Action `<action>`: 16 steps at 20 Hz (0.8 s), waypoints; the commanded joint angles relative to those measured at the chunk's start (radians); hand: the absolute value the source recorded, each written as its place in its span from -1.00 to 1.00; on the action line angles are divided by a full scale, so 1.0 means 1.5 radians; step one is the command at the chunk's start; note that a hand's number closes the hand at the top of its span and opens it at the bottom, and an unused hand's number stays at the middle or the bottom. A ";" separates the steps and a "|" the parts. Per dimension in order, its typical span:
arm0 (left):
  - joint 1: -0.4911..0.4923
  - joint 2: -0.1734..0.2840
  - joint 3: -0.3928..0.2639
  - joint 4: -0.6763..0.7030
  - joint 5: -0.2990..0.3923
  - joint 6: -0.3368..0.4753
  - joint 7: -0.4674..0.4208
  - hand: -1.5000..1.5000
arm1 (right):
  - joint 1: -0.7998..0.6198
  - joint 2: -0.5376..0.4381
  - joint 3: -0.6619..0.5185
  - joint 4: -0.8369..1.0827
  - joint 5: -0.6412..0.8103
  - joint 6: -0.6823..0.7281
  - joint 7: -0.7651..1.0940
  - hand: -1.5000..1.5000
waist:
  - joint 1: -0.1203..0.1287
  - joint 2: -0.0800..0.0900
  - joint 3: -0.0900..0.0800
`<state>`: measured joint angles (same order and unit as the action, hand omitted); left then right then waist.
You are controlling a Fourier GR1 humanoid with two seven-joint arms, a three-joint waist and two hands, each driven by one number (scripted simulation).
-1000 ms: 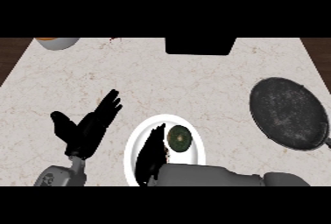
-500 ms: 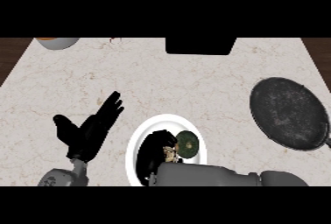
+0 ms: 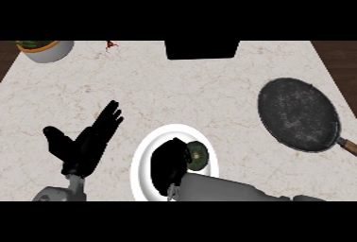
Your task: Pick the cupcake from the plate and place it in the pan
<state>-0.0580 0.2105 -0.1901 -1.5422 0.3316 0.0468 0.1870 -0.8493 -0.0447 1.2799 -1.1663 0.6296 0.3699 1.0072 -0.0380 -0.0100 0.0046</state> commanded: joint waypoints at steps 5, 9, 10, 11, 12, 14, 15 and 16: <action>0.024 -0.001 0.014 -0.010 0.005 0.018 0.007 0.00 | 0.096 -0.091 -0.121 -0.198 0.120 -0.281 0.126 1.00 | -0.043 -0.018 0.000; 0.028 -0.009 0.013 -0.004 0.005 0.015 -0.007 0.00 | 0.128 -0.145 -0.184 -0.320 0.191 -0.360 0.130 1.00 | -0.040 -0.012 -0.001; 0.048 -0.001 0.013 0.001 -0.003 0.010 -0.021 0.00 | 0.147 -0.150 -0.204 -0.366 0.187 -0.365 0.133 1.00 | -0.043 -0.014 -0.001; 0.025 0.003 0.018 -0.019 -0.001 0.022 0.005 0.00 | 0.173 -0.154 -0.213 -0.389 0.207 -0.391 0.134 1.00 | -0.041 -0.013 0.000; 0.035 0.008 0.022 -0.012 0.001 0.012 -0.009 0.00 | 0.197 -0.172 -0.232 -0.412 0.218 -0.413 0.127 1.00 | -0.036 -0.009 0.000; 0.041 0.009 0.027 -0.010 0.005 0.008 -0.013 0.00 | 0.236 -0.175 -0.254 -0.490 0.232 -0.433 0.124 1.00 | -0.038 -0.010 -0.001; 0.021 -0.003 0.011 -0.024 -0.003 0.022 0.008 0.00 | 0.266 -0.189 -0.274 -0.511 0.230 -0.450 0.109 1.00 | -0.034 -0.006 0.000; 0.022 0.000 0.016 -0.022 -0.002 0.021 0.006 0.00 | 0.290 -0.203 -0.296 -0.557 0.212 -0.453 0.096 1.00 | -0.036 -0.006 0.000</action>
<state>-0.0171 0.2147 -0.1630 -1.5652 0.3345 0.0691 0.1877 -0.5266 -0.3050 0.9131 -1.8223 0.9368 -0.1754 1.0736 -0.0929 -0.0234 0.0043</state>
